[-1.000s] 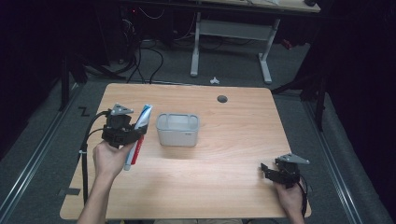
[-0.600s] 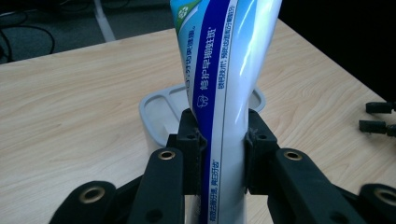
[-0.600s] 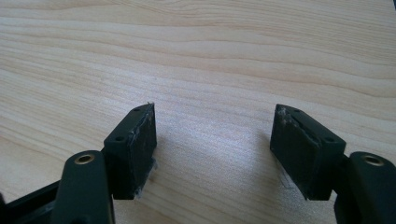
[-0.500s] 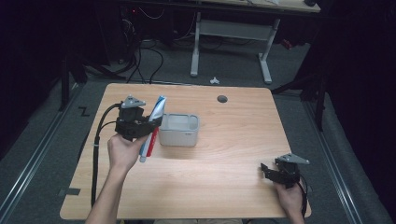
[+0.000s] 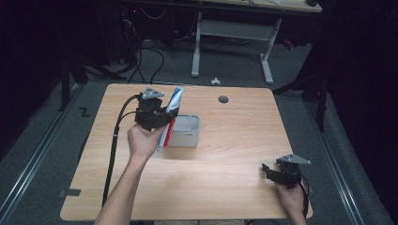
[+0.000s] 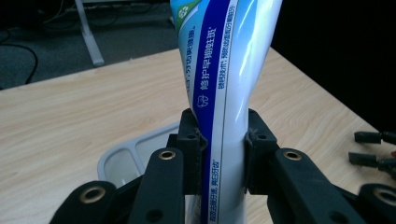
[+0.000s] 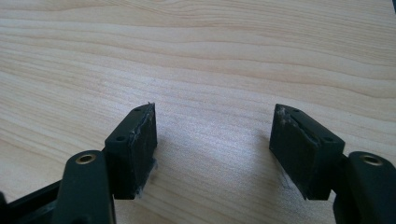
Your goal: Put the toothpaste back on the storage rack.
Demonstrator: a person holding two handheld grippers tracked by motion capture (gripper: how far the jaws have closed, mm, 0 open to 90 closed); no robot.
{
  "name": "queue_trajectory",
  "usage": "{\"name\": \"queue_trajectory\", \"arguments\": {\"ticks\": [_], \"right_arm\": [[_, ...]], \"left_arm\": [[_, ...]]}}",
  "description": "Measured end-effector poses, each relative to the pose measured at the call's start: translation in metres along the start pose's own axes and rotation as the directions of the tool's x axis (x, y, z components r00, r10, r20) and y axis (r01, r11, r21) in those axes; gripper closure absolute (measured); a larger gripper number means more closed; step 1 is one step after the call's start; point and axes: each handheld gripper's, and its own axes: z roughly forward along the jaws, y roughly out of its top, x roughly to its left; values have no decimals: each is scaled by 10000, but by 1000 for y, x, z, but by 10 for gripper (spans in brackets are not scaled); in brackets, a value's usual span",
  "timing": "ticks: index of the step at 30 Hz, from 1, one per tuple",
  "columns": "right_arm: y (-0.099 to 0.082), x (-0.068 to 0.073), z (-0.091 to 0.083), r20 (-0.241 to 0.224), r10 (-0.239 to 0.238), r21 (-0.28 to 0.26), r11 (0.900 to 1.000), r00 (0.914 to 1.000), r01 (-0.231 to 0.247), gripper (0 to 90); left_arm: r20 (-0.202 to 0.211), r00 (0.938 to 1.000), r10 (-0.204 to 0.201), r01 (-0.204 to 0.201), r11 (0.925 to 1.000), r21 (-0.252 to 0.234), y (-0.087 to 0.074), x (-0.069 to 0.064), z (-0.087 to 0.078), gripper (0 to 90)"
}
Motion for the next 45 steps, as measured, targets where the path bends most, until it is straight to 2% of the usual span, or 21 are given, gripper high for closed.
{"name": "queue_trajectory", "arguments": {"ticks": [9,16,20,25,29,35,38,45], "right_arm": [[0,0,0,-22,-35,-6,10000,10000,35,320],[0,0,0,-23,-37,-7,10000,10000,37,320],[0,0,0,-21,-50,-14,10000,10000,50,321],[0,0,0,-26,-34,-9,10000,10000,34,320],[0,0,0,-43,-85,-15,10000,10000,85,320],[0,1,0,-77,-109,-17,9999,9999,108,320],[0,1,0,-89,-150,-25,9999,9998,150,320],[0,1,0,-111,-143,-17,9999,9998,143,320]], "left_arm": [[-317,9995,19,-31,9993,-379,18,0,15,734],[-547,9985,-25,-14,9974,-725,24,4,25,734],[-593,9982,-67,10,9954,-960,26,8,31,731],[-695,9976,-67,16,9973,-734,28,10,41,731],[-604,9974,-396,340,9952,-913,30,13,50,732],[-706,9966,-425,328,9906,-1329,33,14,61,732],[-736,9954,-615,503,9882,-1448,33,15,69,731],[-903,9954,-326,207,9913,-1297,28,14,82,726]]}}
